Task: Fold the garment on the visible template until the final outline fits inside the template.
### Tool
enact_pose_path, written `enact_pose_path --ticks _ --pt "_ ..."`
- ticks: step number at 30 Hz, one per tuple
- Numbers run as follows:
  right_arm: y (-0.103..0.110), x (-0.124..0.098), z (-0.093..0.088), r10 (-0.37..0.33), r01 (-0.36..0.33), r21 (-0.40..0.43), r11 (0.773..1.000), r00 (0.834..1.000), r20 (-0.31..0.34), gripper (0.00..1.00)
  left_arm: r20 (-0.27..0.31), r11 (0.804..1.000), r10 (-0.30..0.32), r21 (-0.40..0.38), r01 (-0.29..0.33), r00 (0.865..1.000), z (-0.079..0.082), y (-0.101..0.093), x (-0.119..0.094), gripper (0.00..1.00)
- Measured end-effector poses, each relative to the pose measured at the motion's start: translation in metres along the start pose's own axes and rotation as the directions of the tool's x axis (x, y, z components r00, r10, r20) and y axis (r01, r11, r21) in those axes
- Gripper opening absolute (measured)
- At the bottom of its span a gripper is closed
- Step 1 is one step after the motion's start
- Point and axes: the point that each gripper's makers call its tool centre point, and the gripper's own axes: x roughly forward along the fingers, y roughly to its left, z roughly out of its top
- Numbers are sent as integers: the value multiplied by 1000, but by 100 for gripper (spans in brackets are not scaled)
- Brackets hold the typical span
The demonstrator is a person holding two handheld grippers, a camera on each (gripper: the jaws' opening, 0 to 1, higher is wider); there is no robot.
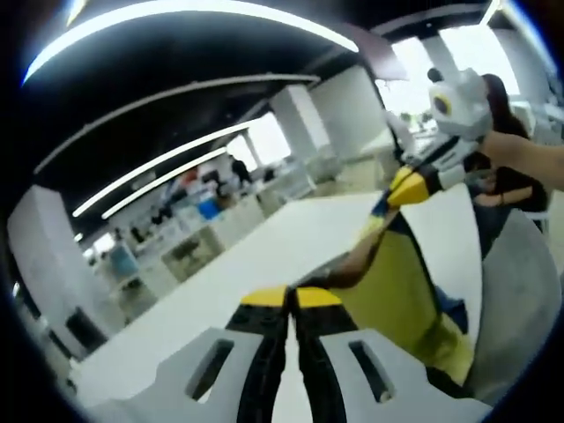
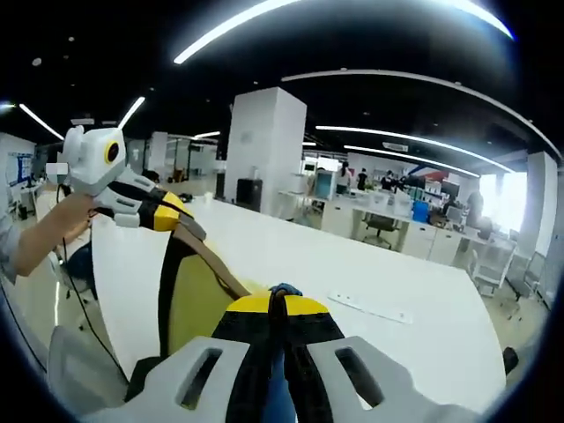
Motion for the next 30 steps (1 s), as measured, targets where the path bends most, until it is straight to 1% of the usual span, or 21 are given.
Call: enact_pose_path --ticks 5,9,12,14,16,17,18,21,22,23,26,28,30 --pt "-4 2 -8 -21 21 11 1000 1000 -19 3 3 1000 -17 -18 17 1000 -8 -1 10 0" --pt "-6 9 -16 -14 15 26 1000 999 -35 3 -6 999 -13 -49 12 1000 -18 2 20 0" --pt "-13 20 -24 -1 2 35 999 999 -47 3 -13 998 -1 -58 0 1000 -26 4 29 0" --pt "-16 28 -30 15 -13 37 999 998 -58 3 -28 998 6 -60 -8 1000 -33 6 36 0" --pt "-20 34 -33 27 -24 36 999 998 -60 3 -35 998 15 -64 -17 999 -37 8 40 0" --pt "-25 40 -36 32 -30 41 999 998 -61 3 -38 996 27 -82 -30 999 -41 12 45 0" --pt "-27 43 -37 35 -32 44 999 998 -60 3 -39 995 30 -90 -33 999 -42 13 47 0" --pt "-36 57 -42 47 -43 58 997 997 -58 3 -57 994 43 -101 -48 997 -52 19 60 0" --pt "-37 60 -44 50 -46 59 997 997 -60 3 -59 993 44 -106 -50 997 -53 19 62 0" --pt "-38 63 -45 52 -49 58 997 997 -64 3 -62 991 46 -119 -53 997 -56 21 66 0" --pt "-45 72 -51 59 -55 67 996 996 -69 3 -76 989 55 -130 -64 996 -64 25 77 0" --pt "-50 79 -55 63 -58 70 996 995 -74 3 -85 989 55 -136 -66 995 -67 29 87 0" --pt "-54 86 -60 69 -64 72 995 994 -83 3 -95 987 58 -144 -71 994 -74 31 96 0"
